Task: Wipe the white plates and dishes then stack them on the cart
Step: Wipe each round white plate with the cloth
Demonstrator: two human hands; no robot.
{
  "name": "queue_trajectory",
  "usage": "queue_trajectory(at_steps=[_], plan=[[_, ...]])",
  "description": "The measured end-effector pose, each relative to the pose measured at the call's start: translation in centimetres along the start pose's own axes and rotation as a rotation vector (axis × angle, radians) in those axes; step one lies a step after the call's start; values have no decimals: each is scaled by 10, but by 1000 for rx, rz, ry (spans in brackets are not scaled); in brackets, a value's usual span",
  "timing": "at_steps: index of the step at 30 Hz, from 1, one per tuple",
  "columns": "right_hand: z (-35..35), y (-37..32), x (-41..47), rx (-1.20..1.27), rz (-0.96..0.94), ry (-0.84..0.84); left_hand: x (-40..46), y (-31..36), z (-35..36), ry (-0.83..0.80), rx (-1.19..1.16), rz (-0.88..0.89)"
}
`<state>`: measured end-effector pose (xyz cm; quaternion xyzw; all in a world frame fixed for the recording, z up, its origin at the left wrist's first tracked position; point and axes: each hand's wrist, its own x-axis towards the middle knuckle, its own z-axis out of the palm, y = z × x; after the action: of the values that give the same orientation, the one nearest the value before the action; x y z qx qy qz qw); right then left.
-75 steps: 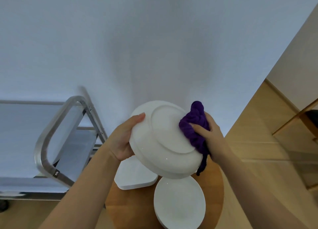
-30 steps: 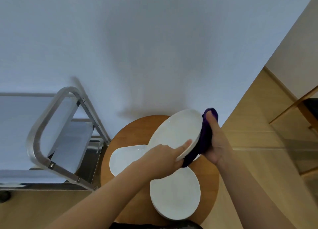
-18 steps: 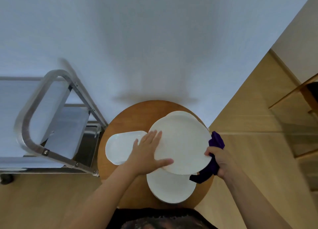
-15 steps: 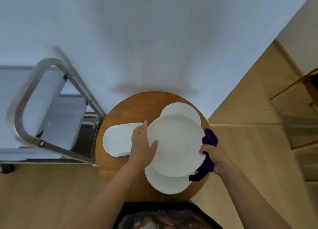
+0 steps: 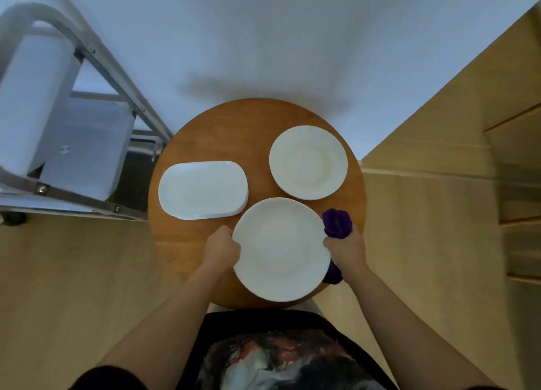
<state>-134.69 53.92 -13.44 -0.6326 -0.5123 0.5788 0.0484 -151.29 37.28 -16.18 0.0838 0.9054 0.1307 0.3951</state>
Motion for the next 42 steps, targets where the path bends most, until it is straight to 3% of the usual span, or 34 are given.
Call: queue_trajectory(at_steps=[7, 13, 16, 20, 23, 27, 35, 38, 42], plan=[[9, 7, 11, -104, -7, 0, 5, -6, 22, 119, -68, -48], [1, -2, 7, 35, -61, 96, 5, -3, 28, 258, -66, 33], [-3, -12, 7, 121, -93, 79, 4, -1, 27, 248, 31, 70], [4, -22, 11, 29, -112, -51, 0, 8, 22, 274, 177, 94], [11, -25, 15, -8, -111, -92, 4, 31, 20, 274, 150, 197], [16, -31, 27, -12, -109, -129, 24, 77, 18, 154, 115, 361], [7, -45, 59, 102, -32, -167, 103, 140, 20, -40, -358, 77], [-3, -41, 68, 111, 0, -161, 122, 144, 21, 17, -186, -6], [-15, -33, 79, 123, 45, -112, 133, 146, 22, 79, 46, 79]])
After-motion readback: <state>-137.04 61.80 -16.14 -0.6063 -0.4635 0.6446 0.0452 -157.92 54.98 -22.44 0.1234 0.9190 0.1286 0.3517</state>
